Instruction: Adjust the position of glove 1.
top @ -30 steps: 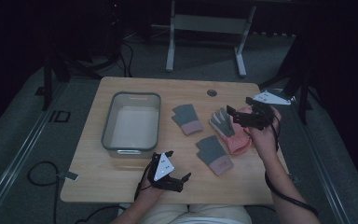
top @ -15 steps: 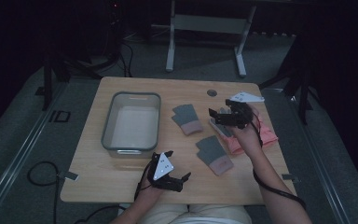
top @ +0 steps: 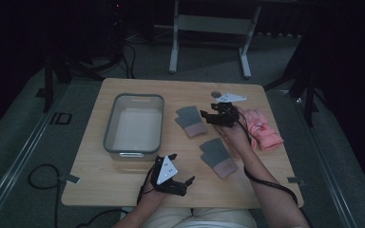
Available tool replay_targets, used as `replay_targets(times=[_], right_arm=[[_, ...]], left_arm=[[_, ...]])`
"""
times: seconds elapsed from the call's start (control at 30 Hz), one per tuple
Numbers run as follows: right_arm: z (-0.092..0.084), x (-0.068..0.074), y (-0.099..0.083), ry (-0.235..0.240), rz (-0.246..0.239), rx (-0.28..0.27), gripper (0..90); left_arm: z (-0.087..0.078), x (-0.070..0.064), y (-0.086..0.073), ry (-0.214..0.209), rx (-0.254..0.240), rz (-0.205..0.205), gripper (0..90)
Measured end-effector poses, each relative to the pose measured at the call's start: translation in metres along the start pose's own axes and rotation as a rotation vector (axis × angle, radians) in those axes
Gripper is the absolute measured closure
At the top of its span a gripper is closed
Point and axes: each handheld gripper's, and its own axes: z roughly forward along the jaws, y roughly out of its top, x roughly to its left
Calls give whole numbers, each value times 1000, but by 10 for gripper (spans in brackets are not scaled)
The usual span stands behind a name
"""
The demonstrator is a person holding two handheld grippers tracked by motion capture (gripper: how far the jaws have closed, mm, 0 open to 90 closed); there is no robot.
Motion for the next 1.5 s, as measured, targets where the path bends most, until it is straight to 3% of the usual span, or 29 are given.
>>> replay_targets(times=[0.33, 0.4, 0.47, 0.73, 0.9, 1.07, 1.13, 1.2, 1.3, 1.4, 1.5], right_arm=[[42, 1, -8, 8, -17, 96, 503], [51, -2, -10, 60, 4, 133, 559], [59, -4, -12, 76, 10, 161, 580], [81, -5, -17, 72, -38, 191, 617], [98, -6, -21, 72, -76, 237, 631], [108, -9, -23, 65, -71, 261, 608], [111, -11, -24, 85, -60, 273, 603], [116, -9, -27, 84, -92, 312, 597], [118, -8, -27, 88, -92, 320, 610], [118, -9, -29, 97, -108, 309, 712], [117, -3, -29, 68, -131, 313, 812]], left_arm=[[-1, -1, 0, -3, -3, 6, 0], [-1, -1, 0, -4, -2, 8, 0], [-1, -1, 0, -5, -1, 7, 0], [-1, -1, 0, -1, -2, 2, 0], [-1, -1, 0, -1, -3, 1, 0], [-1, -1, 0, -6, -3, 2, 0], [-1, -1, 0, -13, 1, 6, 0], [-1, -1, 0, -13, 1, 4, 0], [-1, -1, 0, -14, -1, 7, 0], [-1, -2, 0, -15, -3, 6, 0], [-1, -2, 0, -13, -4, 6, 0]])
